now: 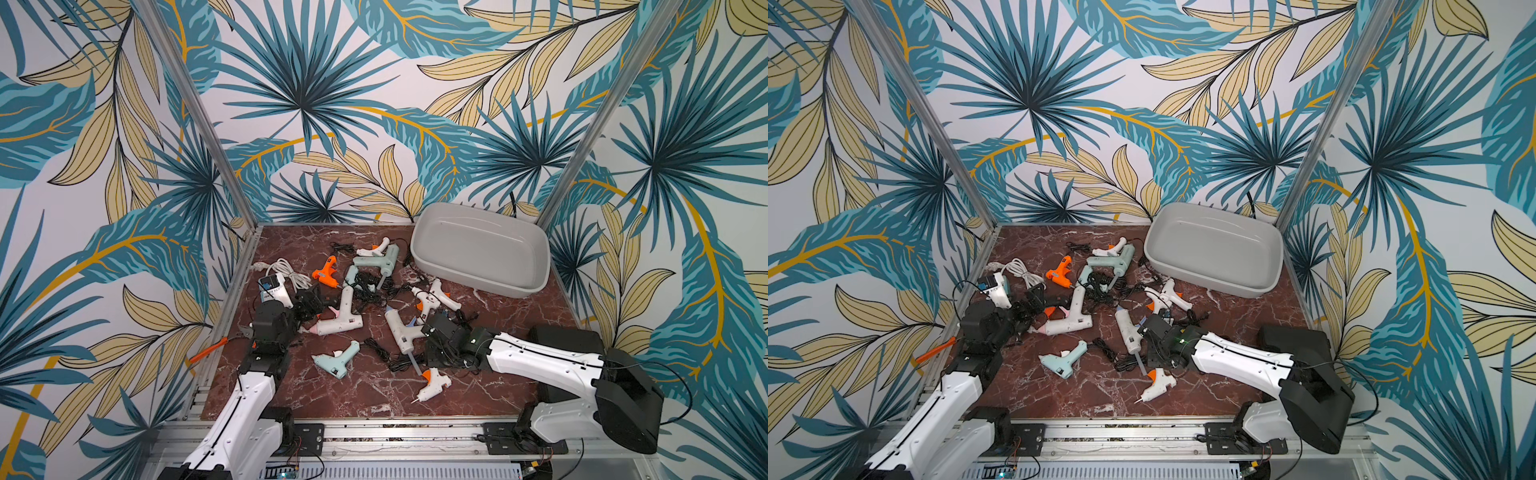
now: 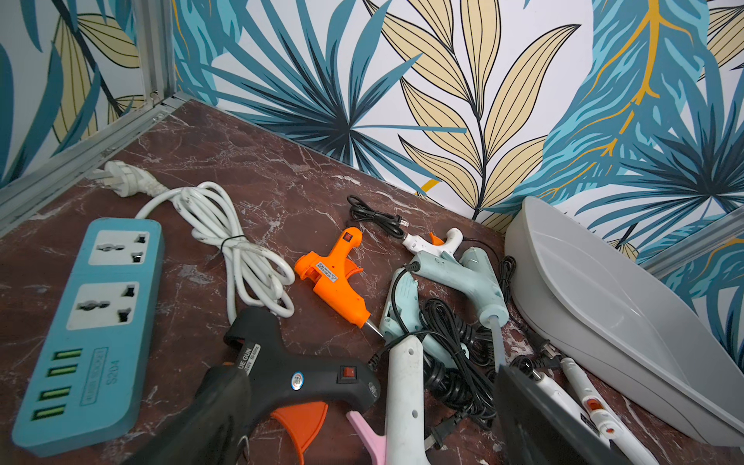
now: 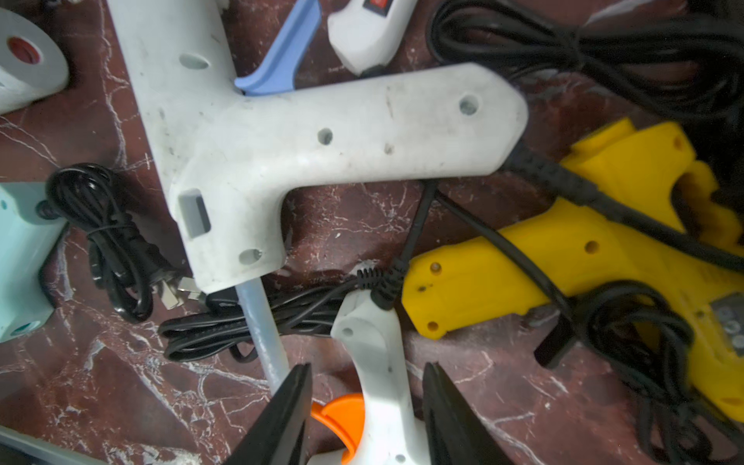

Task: Put the hot melt glue gun into the storage box
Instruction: Pick up the hot melt adhesive gun from the center of the board.

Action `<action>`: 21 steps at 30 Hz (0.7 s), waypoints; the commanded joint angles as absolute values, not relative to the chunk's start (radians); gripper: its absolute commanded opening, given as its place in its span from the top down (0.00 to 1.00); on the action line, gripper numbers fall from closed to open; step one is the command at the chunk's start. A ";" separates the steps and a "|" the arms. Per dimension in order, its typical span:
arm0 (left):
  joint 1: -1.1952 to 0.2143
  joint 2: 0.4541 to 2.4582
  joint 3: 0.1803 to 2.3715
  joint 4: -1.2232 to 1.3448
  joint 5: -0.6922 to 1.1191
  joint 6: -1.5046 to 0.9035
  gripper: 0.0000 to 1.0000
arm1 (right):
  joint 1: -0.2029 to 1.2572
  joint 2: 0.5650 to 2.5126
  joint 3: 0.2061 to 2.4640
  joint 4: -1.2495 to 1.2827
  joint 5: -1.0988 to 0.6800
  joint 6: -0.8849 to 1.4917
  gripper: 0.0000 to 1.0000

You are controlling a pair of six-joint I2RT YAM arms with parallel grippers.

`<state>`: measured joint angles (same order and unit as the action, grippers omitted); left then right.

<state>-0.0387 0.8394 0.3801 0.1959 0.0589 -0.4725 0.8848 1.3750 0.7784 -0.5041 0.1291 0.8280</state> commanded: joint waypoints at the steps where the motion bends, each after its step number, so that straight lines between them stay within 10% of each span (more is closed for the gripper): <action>1: -0.041 0.833 0.419 0.194 0.044 -0.475 0.00 | 0.890 1.387 0.770 -0.491 0.118 0.850 0.52; 21: -0.040 0.853 0.416 0.207 0.057 -0.479 0.00 | 0.892 1.485 0.729 -0.454 0.149 0.874 0.58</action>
<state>-0.0387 0.8497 0.3805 0.1905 0.0525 -0.4801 0.8875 1.4677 0.7460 -0.4557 0.1188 0.8616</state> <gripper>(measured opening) 0.999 0.420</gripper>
